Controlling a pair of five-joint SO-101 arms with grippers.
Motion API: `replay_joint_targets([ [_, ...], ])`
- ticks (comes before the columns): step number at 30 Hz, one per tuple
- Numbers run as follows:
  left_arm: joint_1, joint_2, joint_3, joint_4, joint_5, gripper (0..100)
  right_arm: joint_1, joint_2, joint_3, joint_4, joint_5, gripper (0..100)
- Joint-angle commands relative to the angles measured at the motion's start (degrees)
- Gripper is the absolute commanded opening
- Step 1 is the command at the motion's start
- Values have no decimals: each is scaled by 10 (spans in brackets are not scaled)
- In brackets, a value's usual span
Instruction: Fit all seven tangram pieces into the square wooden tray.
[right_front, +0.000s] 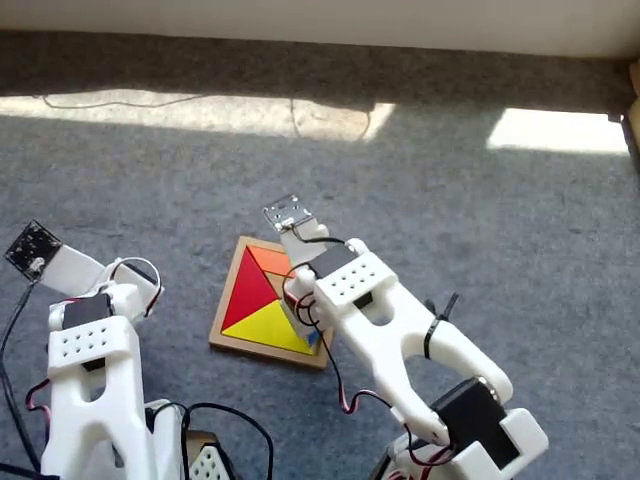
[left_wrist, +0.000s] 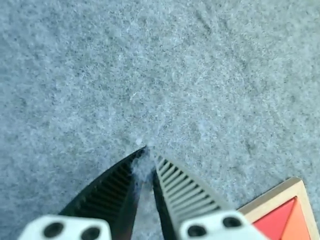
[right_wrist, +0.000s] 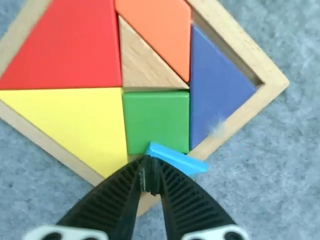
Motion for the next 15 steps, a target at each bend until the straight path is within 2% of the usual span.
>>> replay_joint_targets([
  [1, -7, -15, -2, -8, -4, 5, -22, 14, 15, 11, 8, 4],
  [7, -8, -15, -2, -8, -4, 5, -74, 11, 55, 7, 62, 4],
  [15, -8, -15, -2, -8, -4, 5, -60, 4, 52, 11, 62, 4],
])
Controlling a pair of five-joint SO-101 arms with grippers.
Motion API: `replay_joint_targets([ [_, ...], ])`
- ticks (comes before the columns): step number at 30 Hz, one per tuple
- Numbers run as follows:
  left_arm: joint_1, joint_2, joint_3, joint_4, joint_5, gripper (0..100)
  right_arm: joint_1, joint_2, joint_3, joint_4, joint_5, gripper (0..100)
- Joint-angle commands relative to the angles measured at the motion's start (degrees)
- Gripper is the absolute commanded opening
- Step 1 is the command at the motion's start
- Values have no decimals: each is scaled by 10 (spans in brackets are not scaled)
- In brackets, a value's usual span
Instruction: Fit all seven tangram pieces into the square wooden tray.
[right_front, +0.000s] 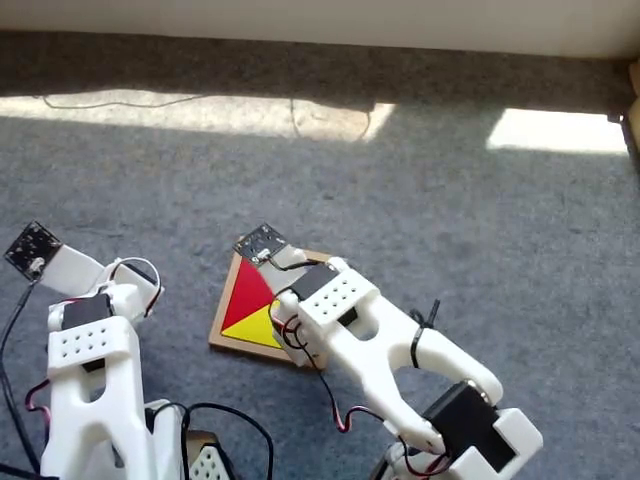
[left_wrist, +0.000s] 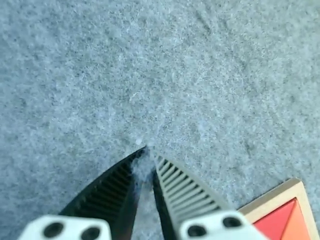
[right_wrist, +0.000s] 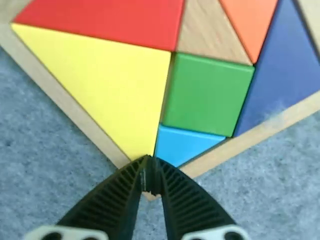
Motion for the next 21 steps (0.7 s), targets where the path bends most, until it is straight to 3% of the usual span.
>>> replay_joint_targets([
  [1, -8, -15, -4, -7, -4, 5, -1, -7, 15, 7, 7, 4],
  [9, -7, -16, -5, -7, -5, 5, 20, -206, 28, 62, 5, 4],
  [15, -6, -17, -4, -5, -7, 5, 133, -353, 105, 63, 7, 4],
  [21, 16, -18, -5, -4, -62, 5, 233, -475, 189, 63, 8, 4],
])
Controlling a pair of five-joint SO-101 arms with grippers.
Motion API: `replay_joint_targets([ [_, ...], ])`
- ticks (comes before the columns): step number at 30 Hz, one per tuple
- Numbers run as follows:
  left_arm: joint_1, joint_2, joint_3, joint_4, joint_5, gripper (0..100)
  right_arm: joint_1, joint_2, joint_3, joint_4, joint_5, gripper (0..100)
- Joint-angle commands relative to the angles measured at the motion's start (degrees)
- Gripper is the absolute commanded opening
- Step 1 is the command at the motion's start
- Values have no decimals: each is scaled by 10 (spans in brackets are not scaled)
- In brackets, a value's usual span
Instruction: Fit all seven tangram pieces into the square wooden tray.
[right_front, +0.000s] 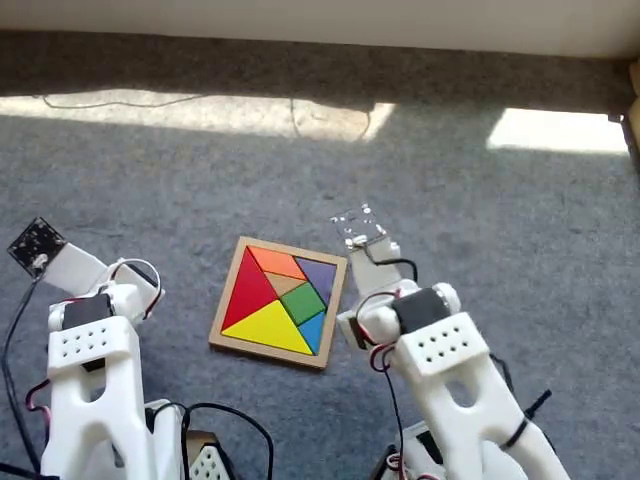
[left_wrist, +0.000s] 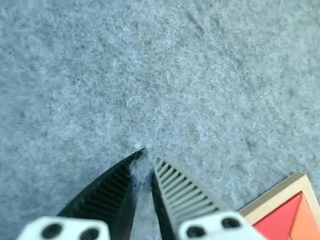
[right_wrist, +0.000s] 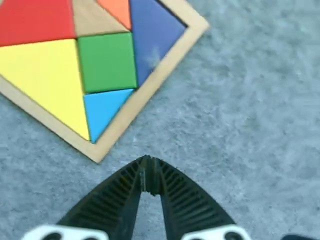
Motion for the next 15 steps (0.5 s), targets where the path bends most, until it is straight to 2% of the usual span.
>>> replay_joint_targets([
  [1, 20, -18, -5, -4, -23, 5, 62, -84, 33, 4, 5, 4],
  [7, 41, -55, 1, -1, -25, 5, 146, -196, 116, 4, 5, 4],
  [15, 99, -321, 153, 5, -93, 5, 209, -373, 227, 4, 7, 4],
])
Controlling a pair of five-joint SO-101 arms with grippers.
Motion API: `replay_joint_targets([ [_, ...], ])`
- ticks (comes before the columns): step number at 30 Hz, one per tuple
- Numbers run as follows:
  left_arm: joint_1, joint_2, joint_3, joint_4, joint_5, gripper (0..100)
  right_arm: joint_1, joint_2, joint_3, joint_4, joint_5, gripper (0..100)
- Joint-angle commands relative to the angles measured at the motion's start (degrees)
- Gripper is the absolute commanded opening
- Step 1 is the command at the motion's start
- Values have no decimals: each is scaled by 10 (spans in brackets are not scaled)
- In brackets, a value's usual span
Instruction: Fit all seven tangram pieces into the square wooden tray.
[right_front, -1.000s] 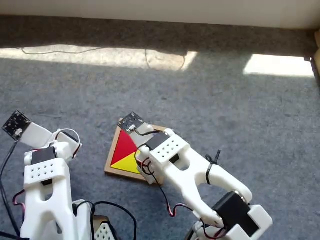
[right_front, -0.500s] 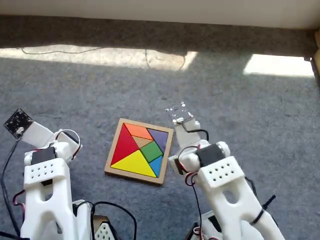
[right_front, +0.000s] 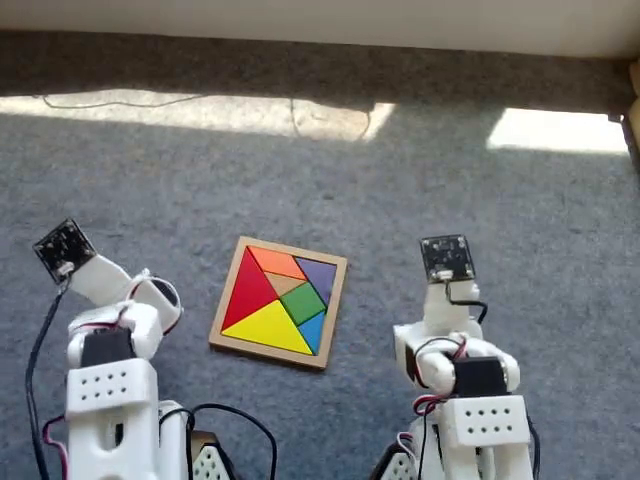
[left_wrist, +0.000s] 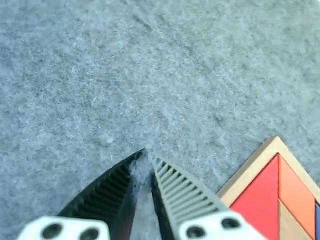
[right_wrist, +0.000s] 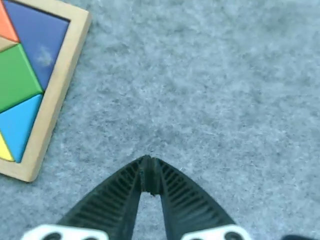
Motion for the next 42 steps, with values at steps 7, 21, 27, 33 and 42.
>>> replay_joint_targets([
  [7, 69, -379, 184, 4, -103, 5, 56, -221, 131, 4, 5, 4],
  [21, 101, -413, 196, 56, -221, 5, 84, -275, 279, 8, 6, 4],
  [27, 100, -414, 196, 172, -222, 5, 84, -275, 279, 8, 6, 4],
  [33, 100, -417, 196, 231, -223, 5, 84, -275, 279, 8, 6, 4],
  [42, 94, -417, 196, 236, -223, 5, 84, -275, 279, 8, 6, 4],
])
